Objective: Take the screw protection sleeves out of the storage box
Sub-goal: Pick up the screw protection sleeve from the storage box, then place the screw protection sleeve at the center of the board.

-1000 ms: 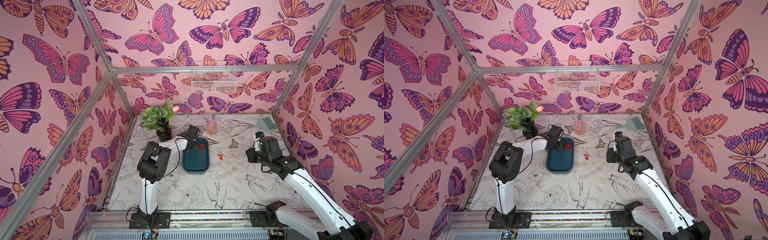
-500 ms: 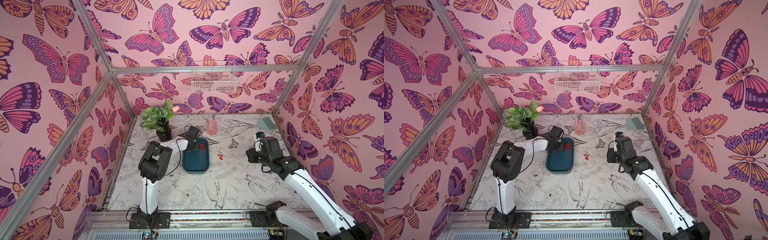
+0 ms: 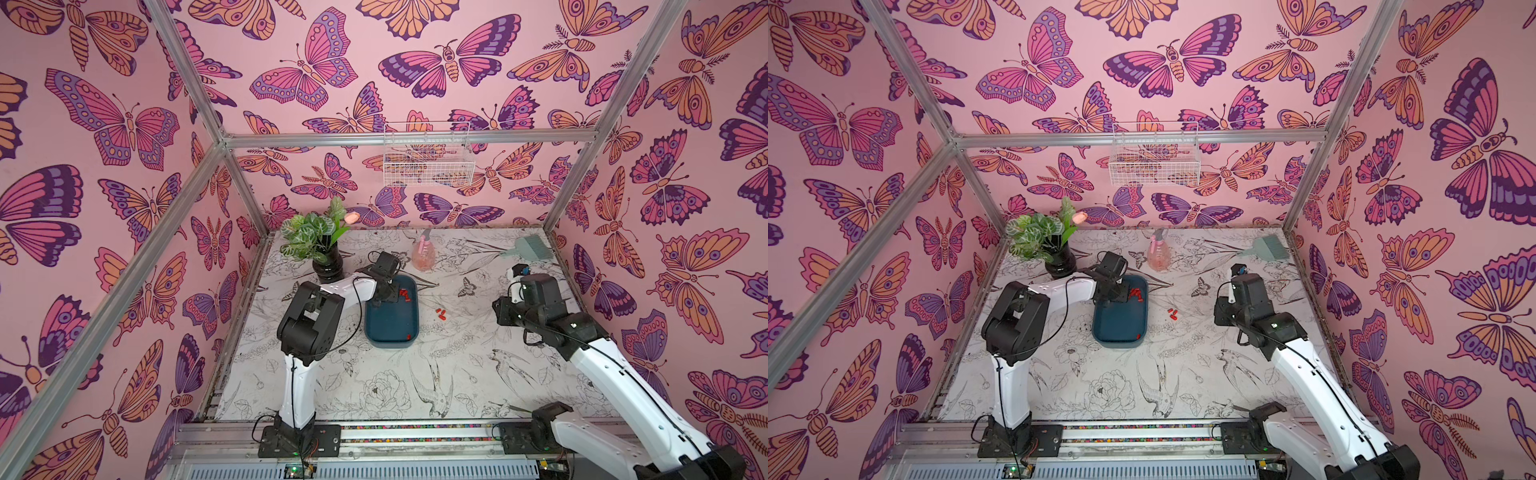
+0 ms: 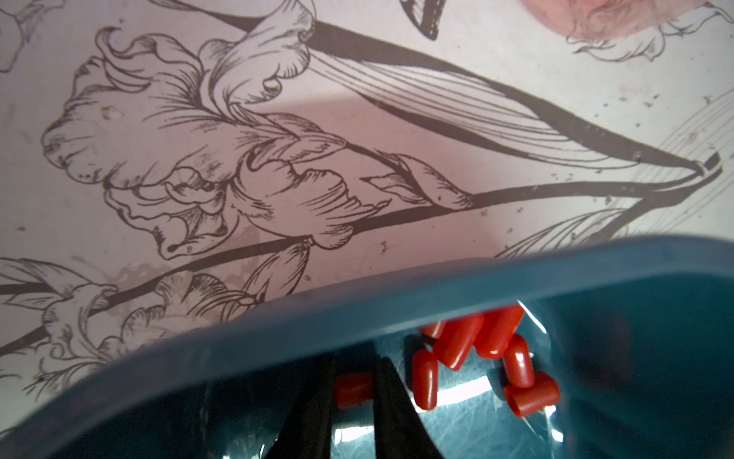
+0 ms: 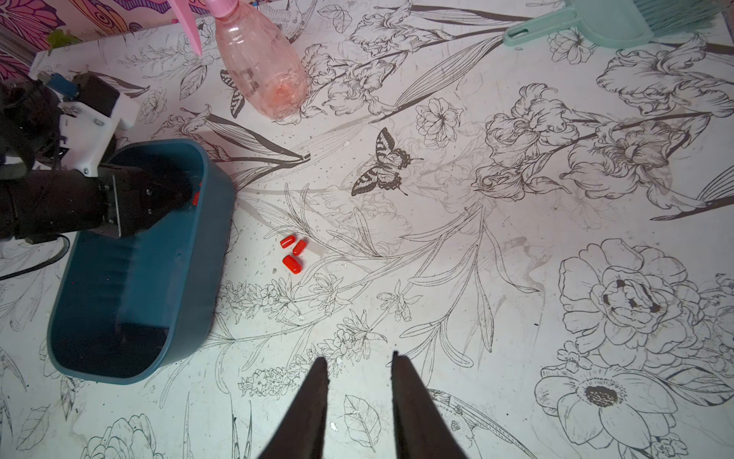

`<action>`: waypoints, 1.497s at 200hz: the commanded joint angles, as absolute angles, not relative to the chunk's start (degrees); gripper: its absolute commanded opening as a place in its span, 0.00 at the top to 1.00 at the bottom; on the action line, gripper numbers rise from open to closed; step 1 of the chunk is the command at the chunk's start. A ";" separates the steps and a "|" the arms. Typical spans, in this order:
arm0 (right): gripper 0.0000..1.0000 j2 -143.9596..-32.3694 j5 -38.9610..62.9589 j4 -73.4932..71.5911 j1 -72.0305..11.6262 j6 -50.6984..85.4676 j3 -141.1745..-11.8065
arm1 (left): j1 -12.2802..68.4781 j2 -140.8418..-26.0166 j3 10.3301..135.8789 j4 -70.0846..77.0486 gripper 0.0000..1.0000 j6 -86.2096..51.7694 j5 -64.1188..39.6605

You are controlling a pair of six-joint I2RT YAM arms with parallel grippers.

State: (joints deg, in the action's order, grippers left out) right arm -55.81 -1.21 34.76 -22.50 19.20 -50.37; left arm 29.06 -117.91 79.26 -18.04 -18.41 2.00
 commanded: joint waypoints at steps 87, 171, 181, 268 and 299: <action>0.68 -55.31 -0.09 35.53 -21.87 18.72 -50.09 | 32.28 -105.71 75.91 -22.33 0.79 -19.85 1.23; 0.68 -54.95 0.01 35.95 -21.80 18.90 -50.65 | 38.85 -100.28 78.45 -25.77 0.78 -21.27 1.32; 0.68 -54.87 0.00 36.13 -21.72 18.90 -50.69 | 39.58 -100.23 79.13 -26.03 0.78 -21.36 1.40; 0.68 -52.92 0.01 36.95 -21.58 19.25 -48.96 | 45.33 -106.25 86.21 -27.97 0.78 -21.62 1.17; 0.68 -52.64 0.08 37.03 -21.48 19.20 -48.69 | 46.35 -109.05 88.86 -28.28 0.78 -21.53 1.05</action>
State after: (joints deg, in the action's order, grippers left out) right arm -53.19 0.03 35.68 -22.09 19.25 -49.28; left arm 45.78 -106.61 86.94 -26.04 -21.47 1.28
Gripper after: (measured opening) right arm 0.318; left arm 0.223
